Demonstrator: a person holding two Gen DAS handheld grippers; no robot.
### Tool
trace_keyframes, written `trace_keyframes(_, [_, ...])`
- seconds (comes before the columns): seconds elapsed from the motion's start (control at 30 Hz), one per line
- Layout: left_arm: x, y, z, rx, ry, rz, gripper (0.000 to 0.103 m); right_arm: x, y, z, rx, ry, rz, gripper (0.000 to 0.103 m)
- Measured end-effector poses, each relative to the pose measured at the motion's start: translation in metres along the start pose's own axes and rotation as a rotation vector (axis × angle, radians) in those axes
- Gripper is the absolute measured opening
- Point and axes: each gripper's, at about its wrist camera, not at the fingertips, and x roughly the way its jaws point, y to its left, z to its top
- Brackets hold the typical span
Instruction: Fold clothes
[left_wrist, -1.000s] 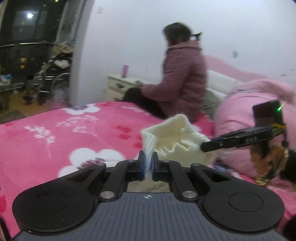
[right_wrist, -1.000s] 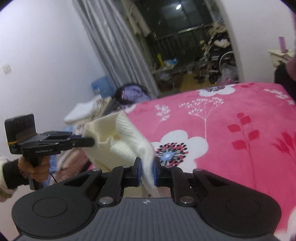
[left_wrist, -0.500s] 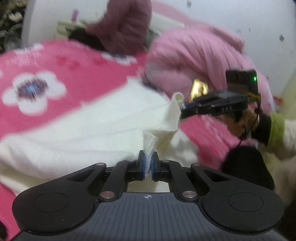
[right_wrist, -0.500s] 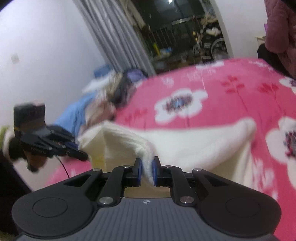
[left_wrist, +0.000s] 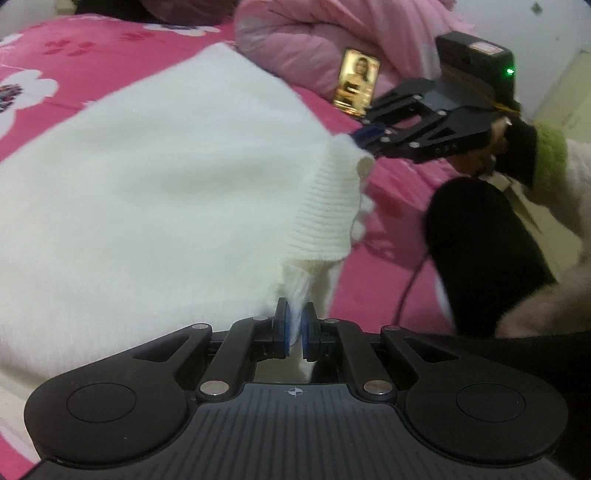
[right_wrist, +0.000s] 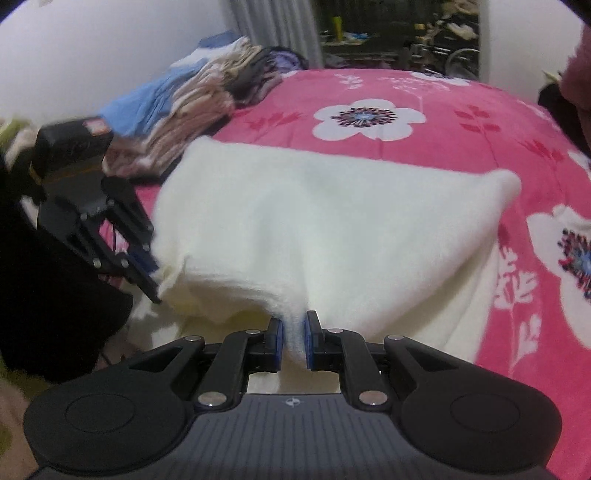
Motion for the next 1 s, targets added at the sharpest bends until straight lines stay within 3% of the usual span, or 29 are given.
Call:
trace_keyframes(0.1, [0.008, 0.001, -0.003, 0.011, 0.035, -0.023, 0.004, 0.003, 0.005, -0.007, -0.062, 0.053, -0.02, 0.013])
trace_keyframes(0.2, [0.019, 0.003, -0.011, 0.02, 0.085, -0.011, 0.005, 0.021, 0.016, -0.021, -0.173, 0.125, -0.109, 0.013])
trace_keyframes(0.3, [0.015, 0.007, -0.011, 0.009, 0.098, -0.017, 0.007, 0.028, 0.028, -0.027, -0.25, 0.139, -0.166, 0.014])
trace_keyframes(0.4, [0.003, 0.008, -0.013, -0.009, 0.132, -0.032, 0.015, 0.018, 0.035, -0.028, -0.266, 0.145, -0.19, 0.02])
trace_keyframes(0.47, [-0.006, 0.011, -0.017, -0.038, 0.16, -0.031, 0.024, 0.013, 0.035, -0.032, -0.267, 0.181, -0.222, 0.037])
trace_keyframes(0.53, [-0.017, 0.018, -0.023, -0.07, 0.179, -0.015, 0.024, 0.009, 0.032, -0.038, -0.282, 0.229, -0.285, 0.037])
trace_keyframes(0.67, [-0.052, 0.037, -0.024, -0.17, 0.093, 0.032, 0.024, -0.013, 0.027, -0.035, -0.185, 0.175, -0.344, 0.037])
trace_keyframes(0.8, [-0.066, 0.048, -0.01, -0.224, -0.026, 0.067, 0.026, -0.025, 0.033, -0.011, 0.009, -0.017, -0.218, 0.037])
trace_keyframes(0.87, [-0.064, 0.051, -0.003, -0.239, -0.076, 0.085, 0.028, -0.011, 0.042, -0.001, 0.054, -0.066, -0.128, 0.037])
trace_keyframes(0.93, [-0.05, 0.051, -0.001, -0.247, -0.064, 0.101, 0.03, 0.016, 0.052, 0.003, 0.05, -0.043, -0.068, 0.035])
trace_keyframes(1.0, [-0.038, 0.056, -0.009, -0.256, -0.027, 0.109, 0.031, 0.05, 0.056, -0.007, 0.007, 0.055, -0.094, 0.033])
